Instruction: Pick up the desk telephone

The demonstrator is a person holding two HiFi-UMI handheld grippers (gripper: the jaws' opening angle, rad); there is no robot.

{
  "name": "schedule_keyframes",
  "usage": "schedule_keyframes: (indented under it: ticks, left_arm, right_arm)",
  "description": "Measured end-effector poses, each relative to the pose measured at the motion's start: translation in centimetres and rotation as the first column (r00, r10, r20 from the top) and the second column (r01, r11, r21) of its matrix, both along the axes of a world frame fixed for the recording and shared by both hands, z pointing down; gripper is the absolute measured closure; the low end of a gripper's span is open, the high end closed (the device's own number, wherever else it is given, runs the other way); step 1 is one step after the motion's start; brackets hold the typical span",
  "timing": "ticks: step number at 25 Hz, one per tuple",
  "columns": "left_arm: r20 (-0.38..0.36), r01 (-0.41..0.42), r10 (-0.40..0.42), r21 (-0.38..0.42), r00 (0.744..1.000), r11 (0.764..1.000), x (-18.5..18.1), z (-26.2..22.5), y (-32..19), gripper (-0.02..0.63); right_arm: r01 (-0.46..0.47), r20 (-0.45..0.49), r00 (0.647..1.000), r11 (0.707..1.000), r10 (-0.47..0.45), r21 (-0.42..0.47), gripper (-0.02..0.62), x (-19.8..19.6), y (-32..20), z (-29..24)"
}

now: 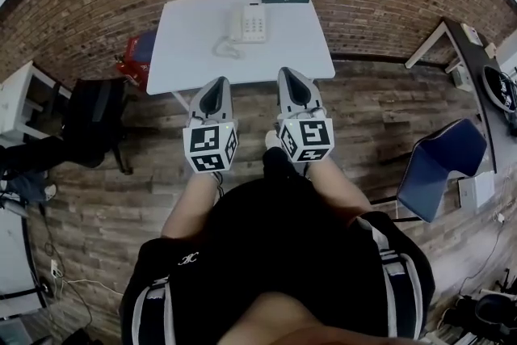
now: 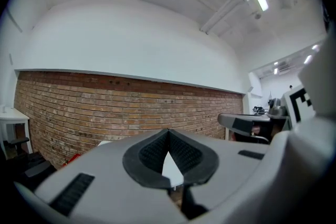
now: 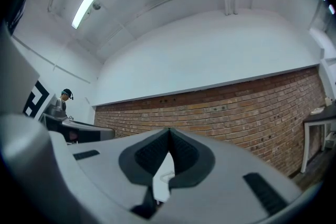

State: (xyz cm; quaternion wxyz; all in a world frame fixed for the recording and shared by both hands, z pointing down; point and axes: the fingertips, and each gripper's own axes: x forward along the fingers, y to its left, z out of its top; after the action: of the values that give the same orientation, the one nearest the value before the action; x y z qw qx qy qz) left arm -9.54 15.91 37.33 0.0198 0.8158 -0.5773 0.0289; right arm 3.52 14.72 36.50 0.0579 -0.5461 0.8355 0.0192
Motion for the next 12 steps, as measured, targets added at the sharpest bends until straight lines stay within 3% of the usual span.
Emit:
schedule_keyframes:
  ticks: [12]
  left_arm:
    - [-0.011,0.020,-0.021,-0.064,1.000,0.998,0.1,1.9,-14.5,0.606]
  right_arm:
    - [0.041,-0.015,0.999,0.998,-0.042,-0.045,0.598,-0.5,-15.0,1.8]
